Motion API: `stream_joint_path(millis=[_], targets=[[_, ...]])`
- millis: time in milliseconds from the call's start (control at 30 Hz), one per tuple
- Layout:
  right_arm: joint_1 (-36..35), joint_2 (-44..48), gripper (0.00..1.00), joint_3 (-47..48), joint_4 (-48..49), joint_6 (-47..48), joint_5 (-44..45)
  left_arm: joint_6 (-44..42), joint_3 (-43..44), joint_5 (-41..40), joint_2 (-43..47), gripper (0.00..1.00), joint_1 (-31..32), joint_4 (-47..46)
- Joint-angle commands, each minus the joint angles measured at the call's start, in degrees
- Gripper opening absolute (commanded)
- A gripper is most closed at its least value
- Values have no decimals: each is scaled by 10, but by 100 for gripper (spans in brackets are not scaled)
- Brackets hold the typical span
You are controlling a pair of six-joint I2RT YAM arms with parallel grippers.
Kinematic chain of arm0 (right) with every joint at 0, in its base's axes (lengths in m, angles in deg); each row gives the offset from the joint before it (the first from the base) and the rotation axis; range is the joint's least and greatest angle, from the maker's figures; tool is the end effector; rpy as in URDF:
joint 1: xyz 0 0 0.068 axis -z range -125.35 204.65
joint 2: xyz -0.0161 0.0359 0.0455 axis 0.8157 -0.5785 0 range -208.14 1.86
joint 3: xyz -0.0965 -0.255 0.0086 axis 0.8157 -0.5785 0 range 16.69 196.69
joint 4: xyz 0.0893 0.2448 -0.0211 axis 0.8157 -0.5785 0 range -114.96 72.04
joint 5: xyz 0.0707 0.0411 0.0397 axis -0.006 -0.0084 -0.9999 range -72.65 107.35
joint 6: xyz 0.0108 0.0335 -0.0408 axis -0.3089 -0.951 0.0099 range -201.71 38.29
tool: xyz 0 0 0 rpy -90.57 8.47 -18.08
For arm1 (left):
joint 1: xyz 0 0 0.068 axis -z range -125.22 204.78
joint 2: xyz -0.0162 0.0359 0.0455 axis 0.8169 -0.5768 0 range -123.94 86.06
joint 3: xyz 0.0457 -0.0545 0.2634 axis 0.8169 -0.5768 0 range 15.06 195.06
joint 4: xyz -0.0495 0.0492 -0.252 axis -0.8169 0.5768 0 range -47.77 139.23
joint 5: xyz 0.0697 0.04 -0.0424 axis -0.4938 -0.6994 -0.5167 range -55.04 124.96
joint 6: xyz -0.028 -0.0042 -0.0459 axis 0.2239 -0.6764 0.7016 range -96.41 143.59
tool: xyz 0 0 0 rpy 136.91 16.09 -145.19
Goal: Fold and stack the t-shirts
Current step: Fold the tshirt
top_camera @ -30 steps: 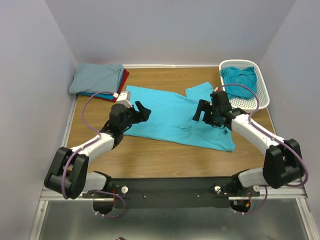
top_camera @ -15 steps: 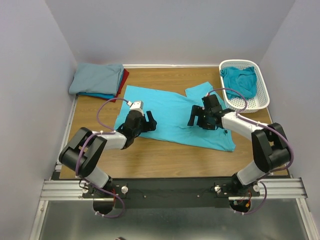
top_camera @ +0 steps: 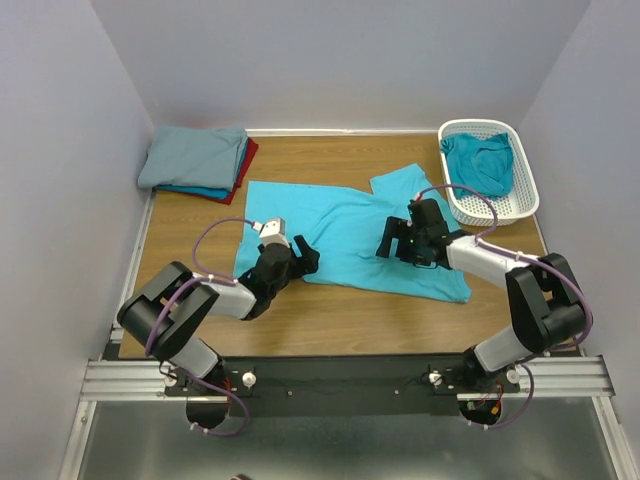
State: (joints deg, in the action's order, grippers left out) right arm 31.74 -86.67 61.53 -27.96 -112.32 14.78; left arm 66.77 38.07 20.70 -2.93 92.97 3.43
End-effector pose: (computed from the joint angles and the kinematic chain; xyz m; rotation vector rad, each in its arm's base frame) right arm 0.2727 0.1169 0.1632 0.1532 2.5576 0.4295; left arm 0.2149 -0.1577 0.1286 -0.2495 2.0744 -0.6317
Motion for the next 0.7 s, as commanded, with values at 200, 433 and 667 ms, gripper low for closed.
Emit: stream_joint_path(millis=[200, 433, 667], targets=[[-4, 20, 97, -94, -50, -29, -53, 120, -74, -49, 21, 86, 75, 152], [-4, 58, 96, -121, -72, -36, -63, 160, -73, -69, 79, 86, 116, 213], [-5, 104, 97, -127, -106, -36, -52, 160, -60, -95, 146, 86, 126, 273]])
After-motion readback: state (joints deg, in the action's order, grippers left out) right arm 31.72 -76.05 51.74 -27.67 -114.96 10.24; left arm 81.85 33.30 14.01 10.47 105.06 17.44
